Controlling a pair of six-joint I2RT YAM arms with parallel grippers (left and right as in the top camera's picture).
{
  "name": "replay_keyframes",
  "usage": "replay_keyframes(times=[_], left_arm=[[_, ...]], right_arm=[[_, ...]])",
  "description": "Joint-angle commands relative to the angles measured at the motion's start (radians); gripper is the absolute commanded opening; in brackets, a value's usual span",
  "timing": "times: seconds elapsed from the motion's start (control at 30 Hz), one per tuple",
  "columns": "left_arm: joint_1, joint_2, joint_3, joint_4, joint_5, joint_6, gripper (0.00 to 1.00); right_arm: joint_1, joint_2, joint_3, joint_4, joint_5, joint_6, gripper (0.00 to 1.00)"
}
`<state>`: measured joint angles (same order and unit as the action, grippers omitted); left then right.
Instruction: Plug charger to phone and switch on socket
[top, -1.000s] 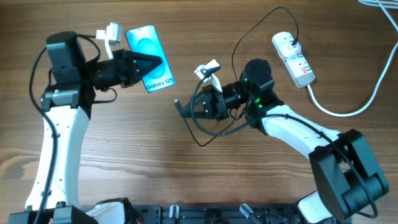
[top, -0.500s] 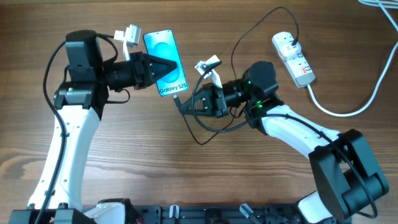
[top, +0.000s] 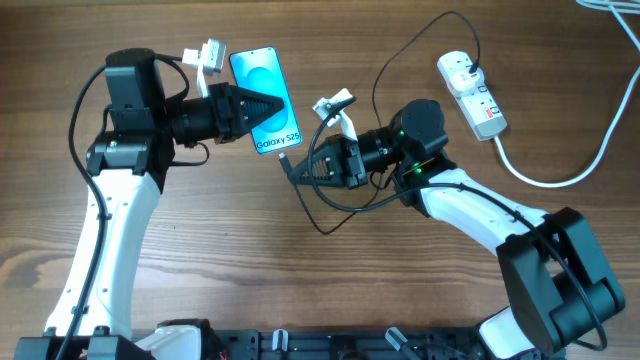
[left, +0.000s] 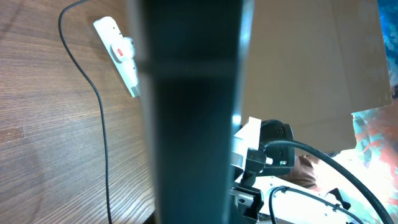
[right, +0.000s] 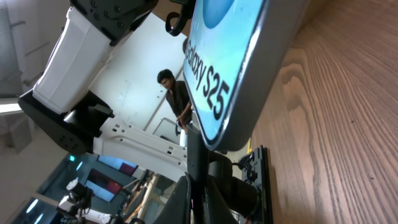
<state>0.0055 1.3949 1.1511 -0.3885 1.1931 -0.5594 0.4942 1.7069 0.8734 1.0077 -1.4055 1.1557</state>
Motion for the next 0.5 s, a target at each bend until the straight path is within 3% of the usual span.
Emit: replay_keyframes(times=[0.0,0.47], left_arm=[[-0.004,-0.003,0.006,0.007,0.009,0.001,0.04],[-0.004,-0.003,0.006,0.003,0.015,0.001,0.04]], right_arm=[[0.002,0.004,0.006,0.005,0.002,0.006,0.04],[0.002,0.004,0.006,0.005,0.068,0.003,0.04]])
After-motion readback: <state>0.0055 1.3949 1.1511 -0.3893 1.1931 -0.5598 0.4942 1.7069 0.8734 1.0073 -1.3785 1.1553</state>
